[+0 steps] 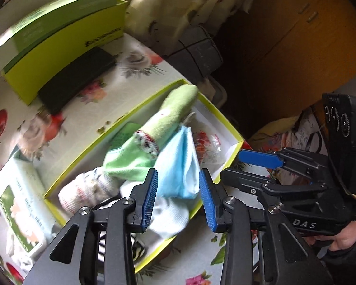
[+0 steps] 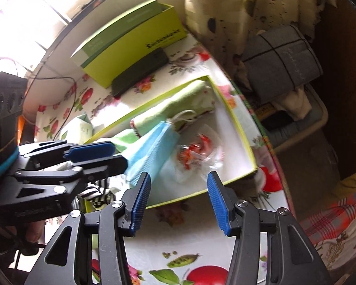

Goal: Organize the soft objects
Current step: 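Lower the left gripper and open it to drop the blue mask, then move both grippers back toward the grey sock and white towel beside the wipes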

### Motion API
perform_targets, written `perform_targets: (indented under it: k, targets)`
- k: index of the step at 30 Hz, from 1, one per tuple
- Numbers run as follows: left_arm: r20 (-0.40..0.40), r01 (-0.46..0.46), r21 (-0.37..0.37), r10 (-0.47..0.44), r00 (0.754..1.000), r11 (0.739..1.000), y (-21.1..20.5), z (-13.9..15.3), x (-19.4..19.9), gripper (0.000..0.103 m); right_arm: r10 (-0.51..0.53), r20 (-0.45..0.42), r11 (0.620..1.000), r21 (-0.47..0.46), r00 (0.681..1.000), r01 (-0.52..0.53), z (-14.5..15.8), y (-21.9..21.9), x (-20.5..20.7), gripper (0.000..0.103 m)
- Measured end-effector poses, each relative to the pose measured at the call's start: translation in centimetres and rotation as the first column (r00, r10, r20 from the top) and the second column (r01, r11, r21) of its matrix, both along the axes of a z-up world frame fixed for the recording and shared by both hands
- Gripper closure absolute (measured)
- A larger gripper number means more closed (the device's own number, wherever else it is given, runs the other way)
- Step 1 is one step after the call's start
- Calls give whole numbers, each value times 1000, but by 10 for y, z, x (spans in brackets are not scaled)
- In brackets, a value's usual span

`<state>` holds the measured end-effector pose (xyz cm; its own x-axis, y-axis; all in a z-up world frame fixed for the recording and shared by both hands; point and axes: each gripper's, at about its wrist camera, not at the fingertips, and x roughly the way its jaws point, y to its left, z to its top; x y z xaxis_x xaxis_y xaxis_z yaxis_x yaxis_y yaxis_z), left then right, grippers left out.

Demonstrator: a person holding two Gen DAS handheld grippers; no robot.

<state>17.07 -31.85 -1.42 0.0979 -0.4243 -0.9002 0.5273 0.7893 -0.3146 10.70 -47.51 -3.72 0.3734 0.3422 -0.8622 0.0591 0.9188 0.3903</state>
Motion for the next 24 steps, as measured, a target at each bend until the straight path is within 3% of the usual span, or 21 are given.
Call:
perform_targets:
  k: [5, 12, 24]
  targets:
    - [2, -86, 5, 86, 996, 996, 30, 9, 2, 66, 68, -3, 998, 0, 998, -68, -4, 27, 16, 75]
    - [15, -160, 16, 160, 987, 987, 66, 18, -5, 66, 99, -72, 994, -45, 993, -102, -25, 47, 33, 80]
    - [65, -258, 4, 257, 964, 966, 107, 37, -19, 66, 128, 2, 991, -47, 992, -128, 25, 64, 20, 79]
